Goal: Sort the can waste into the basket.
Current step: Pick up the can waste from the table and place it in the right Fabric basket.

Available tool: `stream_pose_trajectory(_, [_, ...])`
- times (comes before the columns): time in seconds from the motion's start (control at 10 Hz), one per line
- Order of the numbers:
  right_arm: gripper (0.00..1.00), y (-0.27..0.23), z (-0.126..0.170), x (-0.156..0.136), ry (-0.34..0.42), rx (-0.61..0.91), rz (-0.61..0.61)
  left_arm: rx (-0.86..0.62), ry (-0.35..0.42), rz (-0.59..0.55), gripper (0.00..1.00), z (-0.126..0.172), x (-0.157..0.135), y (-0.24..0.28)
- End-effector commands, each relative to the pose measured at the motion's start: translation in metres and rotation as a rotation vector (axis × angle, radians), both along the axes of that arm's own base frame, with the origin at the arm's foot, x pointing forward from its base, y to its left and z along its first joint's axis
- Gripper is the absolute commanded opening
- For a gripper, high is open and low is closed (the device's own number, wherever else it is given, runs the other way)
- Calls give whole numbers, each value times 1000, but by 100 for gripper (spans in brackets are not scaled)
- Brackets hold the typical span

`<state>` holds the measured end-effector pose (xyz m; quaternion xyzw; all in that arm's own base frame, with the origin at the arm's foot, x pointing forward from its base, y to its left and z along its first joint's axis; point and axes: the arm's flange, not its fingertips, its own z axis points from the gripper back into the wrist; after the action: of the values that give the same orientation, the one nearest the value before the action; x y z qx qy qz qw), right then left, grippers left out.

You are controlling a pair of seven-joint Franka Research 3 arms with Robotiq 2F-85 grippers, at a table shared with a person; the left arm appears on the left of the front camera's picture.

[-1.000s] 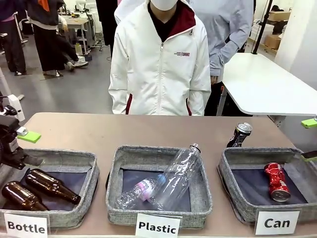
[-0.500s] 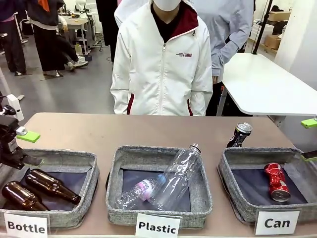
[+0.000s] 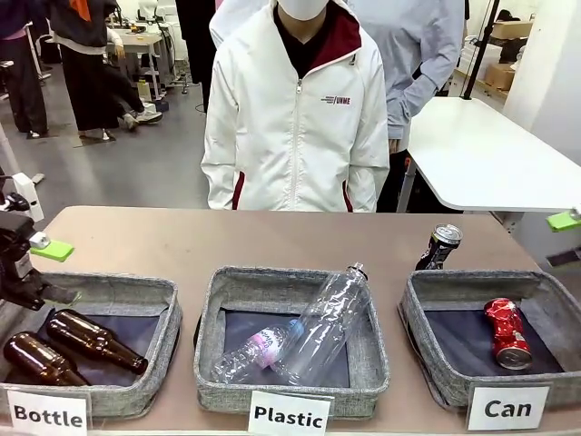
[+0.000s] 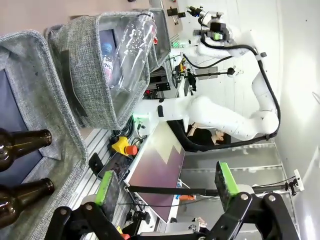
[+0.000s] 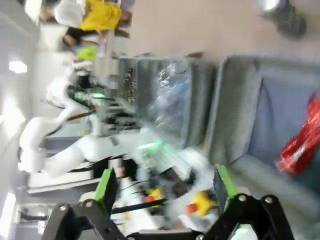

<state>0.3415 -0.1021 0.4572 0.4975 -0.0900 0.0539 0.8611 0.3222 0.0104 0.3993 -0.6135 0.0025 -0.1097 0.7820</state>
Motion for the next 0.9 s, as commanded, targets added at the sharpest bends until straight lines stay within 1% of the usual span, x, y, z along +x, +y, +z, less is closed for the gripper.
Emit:
stream_pose_trajectory(0.0, [100, -23, -38, 74, -454, -113, 110, 7, -12, -4, 100, 0, -1, 4])
stream_pose_trajectory(0.1, [100, -30, -49, 95, -555, -144, 145, 7, -12, -4, 100, 0, -1, 4])
stream_pose_trajectory(0.2, [100, -34, -59, 107, -572, -117, 165, 7, -12, -4, 100, 0, -1, 4])
stream_pose_trajectory(0.3, [100, -37, -65, 110, -557, -113, 184, 7, -12, -4, 100, 0, -1, 4])
stream_pose_trajectory(0.4, [100, -40, -61, 109, -508, -58, 171, 7, -12, -4, 100, 0, -1, 4])
stream_pose_trajectory(0.5, [100, -31, -61, 109, -496, -188, 178, 7, -12, -4, 100, 0, -1, 4])
stream_pose_trajectory(0.7, [100, -31, -61, 109, -496, -188, 178, 7, -12, -4, 100, 0, -1, 4])
stream_pose_trajectory(0.8, [100, -36, -69, 113, -519, -156, 183, 7, -12, -4, 100, 0, -1, 4])
